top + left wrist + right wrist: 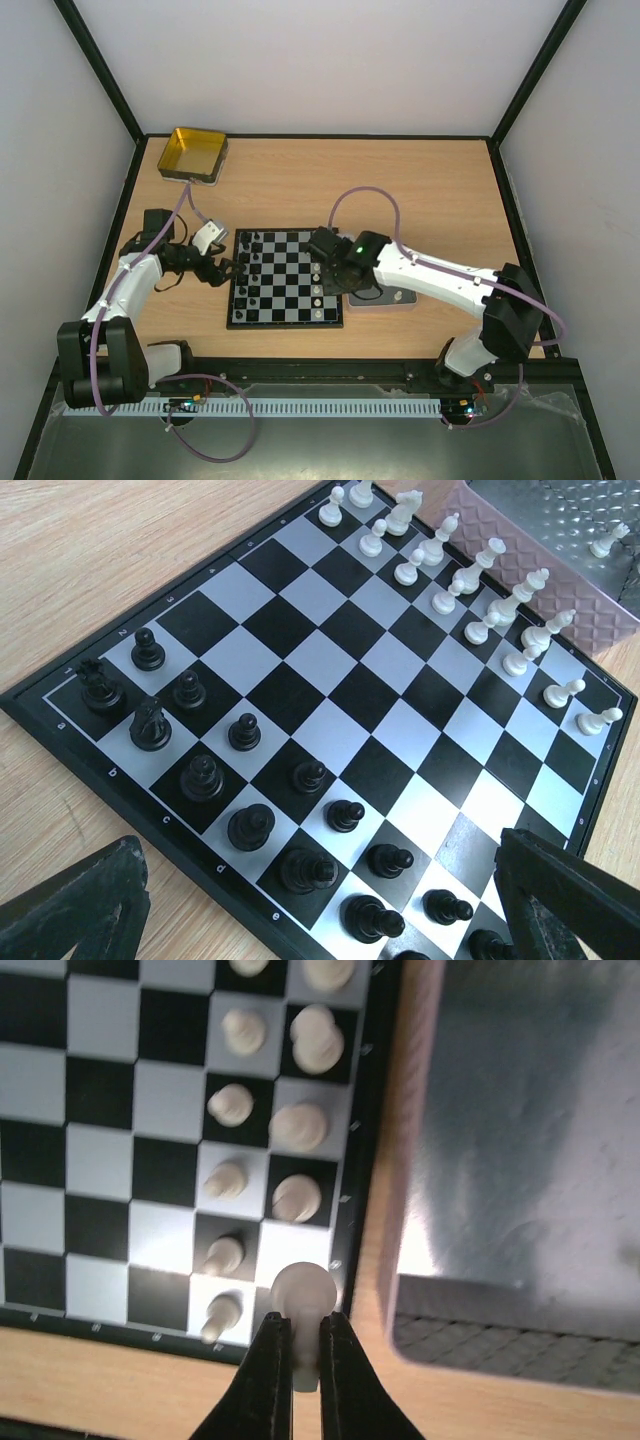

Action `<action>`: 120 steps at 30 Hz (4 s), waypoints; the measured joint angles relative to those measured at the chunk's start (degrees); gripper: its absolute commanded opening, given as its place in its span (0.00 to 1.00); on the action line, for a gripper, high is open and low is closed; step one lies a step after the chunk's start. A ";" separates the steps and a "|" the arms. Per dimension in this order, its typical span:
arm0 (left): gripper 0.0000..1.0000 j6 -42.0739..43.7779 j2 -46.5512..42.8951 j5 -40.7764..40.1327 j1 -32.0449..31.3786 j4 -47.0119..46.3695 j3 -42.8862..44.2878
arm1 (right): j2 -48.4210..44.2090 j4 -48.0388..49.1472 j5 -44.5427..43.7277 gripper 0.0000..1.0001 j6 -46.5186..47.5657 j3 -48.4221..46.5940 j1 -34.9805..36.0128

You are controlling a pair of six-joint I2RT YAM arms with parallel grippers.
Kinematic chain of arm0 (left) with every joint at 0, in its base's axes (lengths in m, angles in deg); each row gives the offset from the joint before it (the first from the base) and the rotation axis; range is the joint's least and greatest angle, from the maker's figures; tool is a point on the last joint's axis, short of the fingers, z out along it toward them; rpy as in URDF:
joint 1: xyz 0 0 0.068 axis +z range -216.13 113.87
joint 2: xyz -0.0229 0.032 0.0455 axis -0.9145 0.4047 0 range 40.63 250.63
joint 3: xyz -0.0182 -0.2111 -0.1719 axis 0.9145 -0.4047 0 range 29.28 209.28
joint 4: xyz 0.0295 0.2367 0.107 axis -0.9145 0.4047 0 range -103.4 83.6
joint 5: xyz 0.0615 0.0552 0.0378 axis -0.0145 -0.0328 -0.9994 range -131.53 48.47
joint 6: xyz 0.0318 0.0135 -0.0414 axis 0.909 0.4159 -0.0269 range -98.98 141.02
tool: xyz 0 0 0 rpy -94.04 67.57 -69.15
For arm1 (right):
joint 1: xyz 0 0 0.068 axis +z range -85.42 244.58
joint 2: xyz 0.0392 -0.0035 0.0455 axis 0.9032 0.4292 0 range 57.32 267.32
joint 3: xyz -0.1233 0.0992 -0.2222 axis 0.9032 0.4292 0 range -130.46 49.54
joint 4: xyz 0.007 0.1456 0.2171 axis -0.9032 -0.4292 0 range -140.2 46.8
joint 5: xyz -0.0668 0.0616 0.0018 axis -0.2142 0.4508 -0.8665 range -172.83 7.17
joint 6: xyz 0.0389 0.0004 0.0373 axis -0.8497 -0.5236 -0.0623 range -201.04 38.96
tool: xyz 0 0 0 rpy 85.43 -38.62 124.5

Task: Set up the chess pieces on the board
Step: Place the chess piece on the chessboard.

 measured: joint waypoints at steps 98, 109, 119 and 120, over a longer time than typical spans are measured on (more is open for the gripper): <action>0.95 -0.48 -0.02 -0.98 0.00 -1.07 -0.20 | 10.93 7.72 4.15 0.10 -3.13 3.82 4.04; 0.95 -0.48 -0.02 -0.98 0.00 -1.07 -0.20 | 10.93 7.72 4.24 0.23 -3.10 3.82 4.00; 0.95 -0.48 -0.02 -0.98 0.00 -1.07 -0.20 | 10.93 7.52 4.37 0.25 -2.99 3.78 4.00; 0.95 -0.48 -0.02 -0.98 0.00 -1.07 -0.20 | 10.91 7.26 4.22 0.25 -2.99 3.58 4.00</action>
